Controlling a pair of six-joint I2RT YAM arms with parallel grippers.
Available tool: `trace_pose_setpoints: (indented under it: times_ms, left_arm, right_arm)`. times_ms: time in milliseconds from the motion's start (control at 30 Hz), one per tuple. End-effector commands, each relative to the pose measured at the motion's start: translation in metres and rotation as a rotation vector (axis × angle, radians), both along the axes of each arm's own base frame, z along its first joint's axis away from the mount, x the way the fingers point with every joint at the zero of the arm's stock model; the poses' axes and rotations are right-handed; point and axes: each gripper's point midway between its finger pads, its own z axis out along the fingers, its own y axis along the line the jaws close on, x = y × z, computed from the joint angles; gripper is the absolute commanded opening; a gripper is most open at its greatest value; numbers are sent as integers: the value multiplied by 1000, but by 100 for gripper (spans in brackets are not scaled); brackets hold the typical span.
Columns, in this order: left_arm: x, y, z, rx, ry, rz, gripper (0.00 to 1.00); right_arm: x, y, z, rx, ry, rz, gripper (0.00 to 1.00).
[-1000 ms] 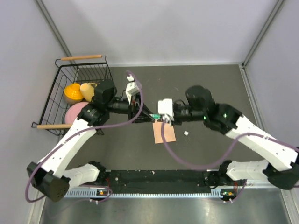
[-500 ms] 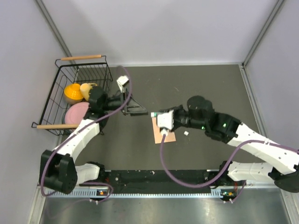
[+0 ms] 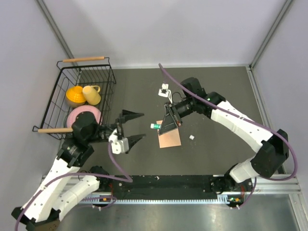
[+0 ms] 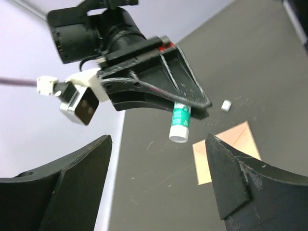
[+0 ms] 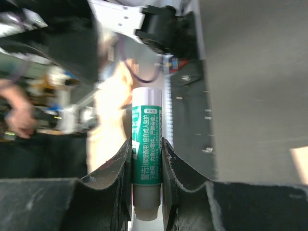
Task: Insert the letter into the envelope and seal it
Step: Screw the solid glue.
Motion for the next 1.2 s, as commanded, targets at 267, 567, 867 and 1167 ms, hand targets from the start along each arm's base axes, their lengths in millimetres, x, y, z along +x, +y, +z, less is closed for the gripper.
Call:
trace_pose_setpoints:
  times_ms: [267,567,867,1167]
  left_arm:
    - [17,-21,-29,188,-237,-30,57]
    - [14,-36,-18,181,-263,-29,52]
    - [3,-41,-9,172,-245,-42,25]
    - [-20,-47,-34,219,376,-56,0]
  right_arm:
    - [-30,5,45,105,396,139,0]
    - [-31,7,43,94,424,148,0]
    - [-26,10,40,89,411,122,0]
    - [14,-2,48,40,-252,2,0]
